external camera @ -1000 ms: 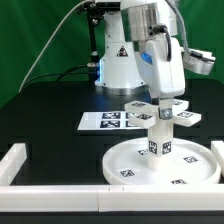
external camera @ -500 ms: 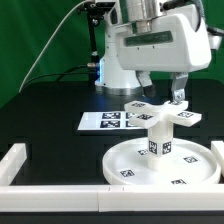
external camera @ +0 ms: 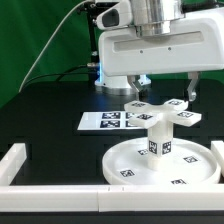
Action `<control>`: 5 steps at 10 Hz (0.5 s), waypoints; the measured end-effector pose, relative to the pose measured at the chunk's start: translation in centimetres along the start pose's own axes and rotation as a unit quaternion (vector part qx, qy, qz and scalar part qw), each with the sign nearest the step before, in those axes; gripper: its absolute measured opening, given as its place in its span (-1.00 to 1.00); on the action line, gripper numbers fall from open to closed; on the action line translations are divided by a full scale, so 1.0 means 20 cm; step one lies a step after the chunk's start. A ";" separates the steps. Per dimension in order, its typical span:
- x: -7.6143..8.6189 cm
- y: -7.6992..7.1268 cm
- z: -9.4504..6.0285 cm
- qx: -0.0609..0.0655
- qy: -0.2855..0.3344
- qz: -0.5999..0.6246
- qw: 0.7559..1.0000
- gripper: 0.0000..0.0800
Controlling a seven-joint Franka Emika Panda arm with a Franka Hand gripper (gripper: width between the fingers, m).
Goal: Assemble round table
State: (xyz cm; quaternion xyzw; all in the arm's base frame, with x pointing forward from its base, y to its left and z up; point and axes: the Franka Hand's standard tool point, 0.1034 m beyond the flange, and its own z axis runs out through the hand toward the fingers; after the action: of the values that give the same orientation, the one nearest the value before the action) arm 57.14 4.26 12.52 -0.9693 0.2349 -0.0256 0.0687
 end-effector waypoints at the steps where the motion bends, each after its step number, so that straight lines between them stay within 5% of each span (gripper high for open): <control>1: 0.00 0.00 0.00 -0.001 -0.001 -0.022 1.000 0.62; 3: -0.01 0.00 0.03 -0.037 -0.013 -0.176 0.984 0.62; 5: -0.01 0.00 0.04 -0.046 -0.005 -0.239 0.970 0.62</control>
Offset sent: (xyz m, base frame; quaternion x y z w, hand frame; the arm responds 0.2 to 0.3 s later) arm -0.0031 -0.0027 -0.0079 -0.1036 0.0350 -0.3566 0.9279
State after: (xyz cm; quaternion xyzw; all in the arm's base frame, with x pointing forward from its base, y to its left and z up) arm 56.99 4.56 11.77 -0.9995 -0.0034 -0.0259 0.0170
